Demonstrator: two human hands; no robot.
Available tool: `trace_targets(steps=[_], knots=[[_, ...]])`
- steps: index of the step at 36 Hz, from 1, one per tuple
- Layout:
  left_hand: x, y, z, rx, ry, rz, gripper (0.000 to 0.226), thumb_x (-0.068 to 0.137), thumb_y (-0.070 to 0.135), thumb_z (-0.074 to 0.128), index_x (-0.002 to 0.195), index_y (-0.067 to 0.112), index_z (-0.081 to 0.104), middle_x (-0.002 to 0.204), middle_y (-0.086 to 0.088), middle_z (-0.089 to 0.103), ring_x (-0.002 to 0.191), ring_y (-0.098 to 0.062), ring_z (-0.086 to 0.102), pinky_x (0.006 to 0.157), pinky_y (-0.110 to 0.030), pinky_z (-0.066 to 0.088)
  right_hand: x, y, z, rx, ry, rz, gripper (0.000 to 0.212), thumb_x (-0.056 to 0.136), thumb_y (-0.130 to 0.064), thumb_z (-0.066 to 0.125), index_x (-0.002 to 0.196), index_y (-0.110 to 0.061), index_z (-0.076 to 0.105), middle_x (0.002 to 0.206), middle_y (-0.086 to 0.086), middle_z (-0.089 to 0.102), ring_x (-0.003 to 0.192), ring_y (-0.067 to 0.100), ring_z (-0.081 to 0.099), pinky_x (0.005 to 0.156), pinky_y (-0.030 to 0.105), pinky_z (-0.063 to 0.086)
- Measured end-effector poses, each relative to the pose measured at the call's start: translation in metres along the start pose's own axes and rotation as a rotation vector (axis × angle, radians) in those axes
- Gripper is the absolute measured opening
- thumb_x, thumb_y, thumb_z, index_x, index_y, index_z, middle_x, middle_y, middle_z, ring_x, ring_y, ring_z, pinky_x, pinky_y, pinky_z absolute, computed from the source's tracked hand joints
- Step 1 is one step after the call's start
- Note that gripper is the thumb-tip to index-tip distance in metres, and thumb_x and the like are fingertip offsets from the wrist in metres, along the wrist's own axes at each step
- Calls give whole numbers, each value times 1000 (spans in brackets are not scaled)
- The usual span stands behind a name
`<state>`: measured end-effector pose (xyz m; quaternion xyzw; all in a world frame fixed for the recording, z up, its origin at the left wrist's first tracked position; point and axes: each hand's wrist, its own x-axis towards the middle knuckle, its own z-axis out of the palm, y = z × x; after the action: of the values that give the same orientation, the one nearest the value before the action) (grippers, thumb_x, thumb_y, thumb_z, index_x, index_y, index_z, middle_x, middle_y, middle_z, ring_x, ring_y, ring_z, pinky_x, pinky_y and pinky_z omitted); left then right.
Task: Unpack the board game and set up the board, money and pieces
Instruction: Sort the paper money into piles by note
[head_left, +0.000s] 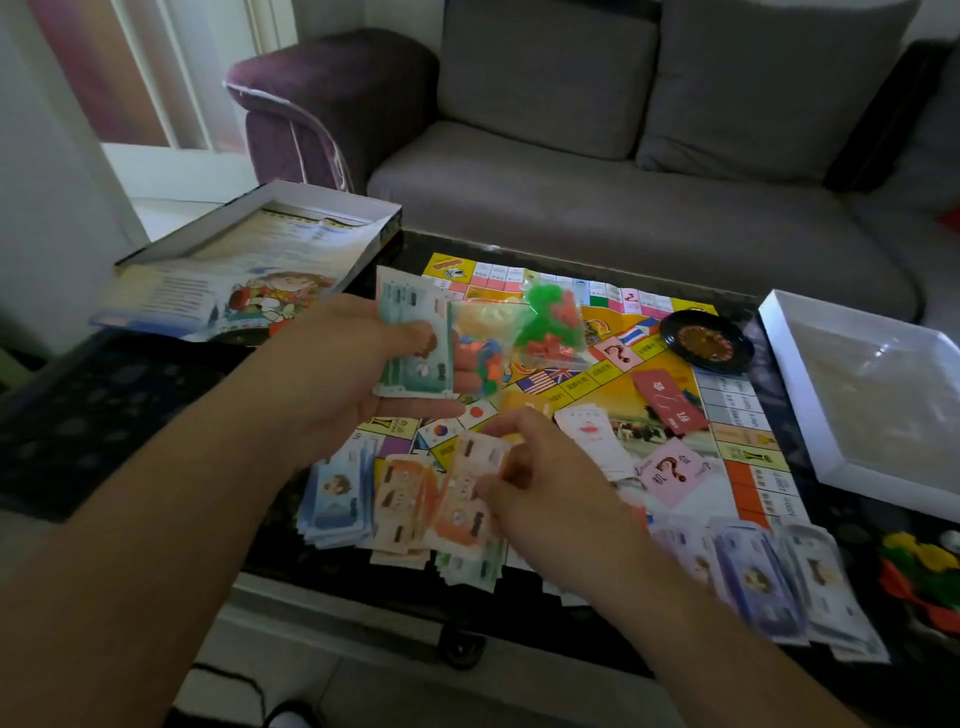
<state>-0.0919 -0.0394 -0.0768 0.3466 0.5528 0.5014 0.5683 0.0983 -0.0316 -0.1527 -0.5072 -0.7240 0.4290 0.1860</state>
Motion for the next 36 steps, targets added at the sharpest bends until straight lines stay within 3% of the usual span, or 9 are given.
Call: trace_targets(steps=[6,9,11,13,16,21,25,29,36], knots=[[-3,0,-1,24,-16,48,17,103,5,58,116,4,68,95,-16,80,87,-31,80,69,-49,66,18,-25,28,2,-59,-75,39,101,-12,62,116,-46,51,64,-13,61,58,-5,58,47,7,38],[-3,0,-2,35,-59,64,19,104,7,58,120,4,68,100,-16,80,91,-31,79,71,-51,65,21,-29,34,-105,-36,-64,42,101,-15,62,126,-46,50,94,-11,64,77,-7,59,58,5,39],[-3,0,-2,44,-88,80,19,103,8,60,119,5,70,100,-13,80,91,-30,79,71,-50,66,21,-24,29,-169,54,-40,46,98,-10,60,132,-40,52,113,-9,58,99,6,57,73,18,44],[-3,0,-1,75,-119,92,18,101,9,63,115,6,72,98,-11,81,88,-28,80,67,-45,66,18,-19,16,-149,118,-41,43,94,-2,56,118,-38,55,111,-12,57,92,12,55,64,17,41],[-2,-3,1,94,-157,73,19,97,11,68,113,4,75,100,-12,81,89,-28,79,66,-40,66,8,-21,-13,172,110,24,37,89,5,57,106,-26,68,102,-3,67,62,10,54,49,20,41],[-3,-13,12,140,-246,46,19,92,14,73,108,5,78,100,-10,81,91,-27,79,68,-39,66,-14,-22,-54,841,-93,-79,35,80,-6,65,113,1,70,99,19,68,58,21,51,46,31,42],[-7,-19,29,179,-357,21,16,91,13,75,105,7,79,99,-10,81,91,-26,79,69,-38,66,-28,-17,-62,725,24,-75,23,83,-23,86,101,-13,76,87,14,59,58,20,48,46,31,42],[-12,-24,45,176,-451,-13,23,98,16,66,118,8,73,109,-9,80,100,-26,78,80,-42,65,-31,-5,-62,647,149,-106,5,89,-21,75,92,-17,78,68,8,60,52,23,43,47,33,45],[-12,-28,56,82,-428,1,28,104,15,54,116,-3,72,116,-12,78,107,-32,75,86,-52,63,-36,7,-79,577,220,-79,10,94,-16,75,99,-23,79,84,23,67,55,25,50,52,34,48]])
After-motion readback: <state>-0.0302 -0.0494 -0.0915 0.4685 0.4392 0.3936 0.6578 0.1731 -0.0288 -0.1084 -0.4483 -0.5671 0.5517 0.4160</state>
